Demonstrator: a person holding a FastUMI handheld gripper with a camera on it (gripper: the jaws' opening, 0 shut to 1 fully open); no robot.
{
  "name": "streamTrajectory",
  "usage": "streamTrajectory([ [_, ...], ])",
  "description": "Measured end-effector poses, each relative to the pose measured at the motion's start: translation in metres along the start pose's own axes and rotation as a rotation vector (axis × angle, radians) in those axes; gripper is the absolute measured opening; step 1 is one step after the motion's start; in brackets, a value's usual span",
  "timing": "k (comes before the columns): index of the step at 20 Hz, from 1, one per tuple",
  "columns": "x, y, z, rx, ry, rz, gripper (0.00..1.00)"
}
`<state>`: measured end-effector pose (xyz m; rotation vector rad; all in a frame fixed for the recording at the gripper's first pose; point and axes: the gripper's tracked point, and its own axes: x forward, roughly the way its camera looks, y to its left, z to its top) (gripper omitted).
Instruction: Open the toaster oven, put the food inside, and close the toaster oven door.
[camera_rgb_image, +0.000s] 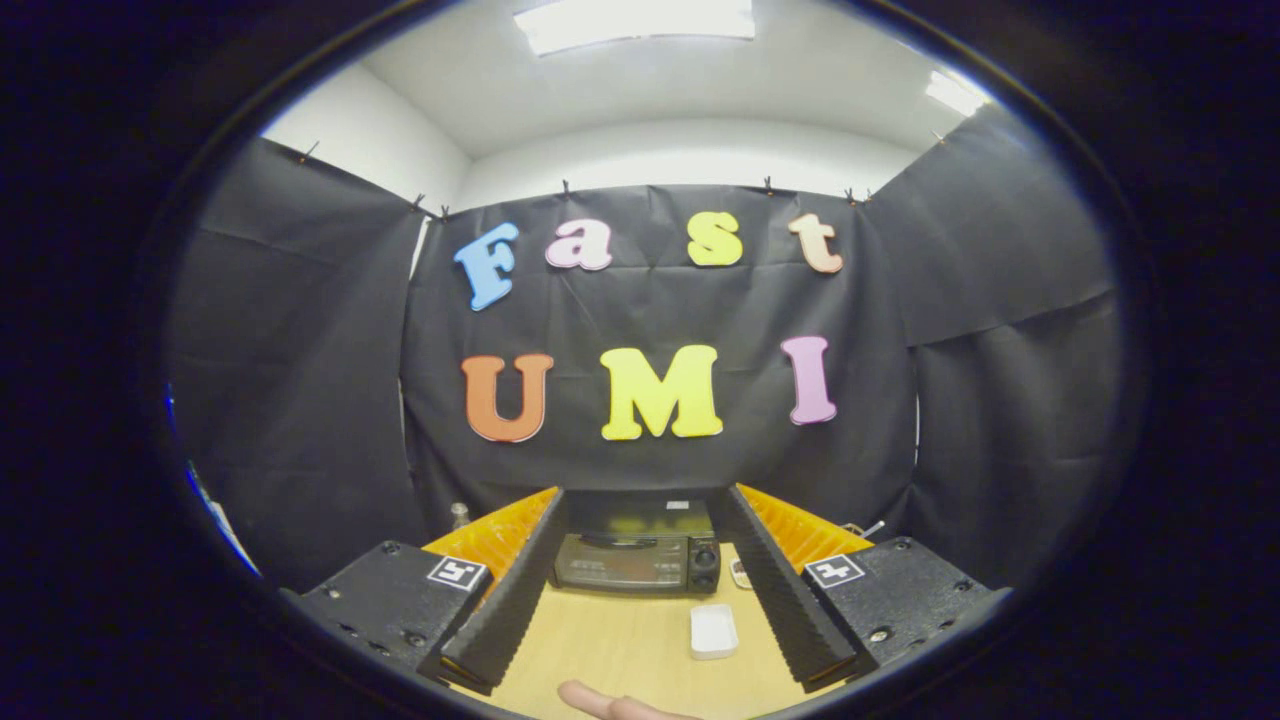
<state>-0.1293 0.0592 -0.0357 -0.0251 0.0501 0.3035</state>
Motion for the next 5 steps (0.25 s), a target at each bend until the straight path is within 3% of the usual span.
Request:
streamTrajectory([
  [5, -0.027, 0.002, -0.01, -0.001, -0.005, 0.022, 1.0],
])
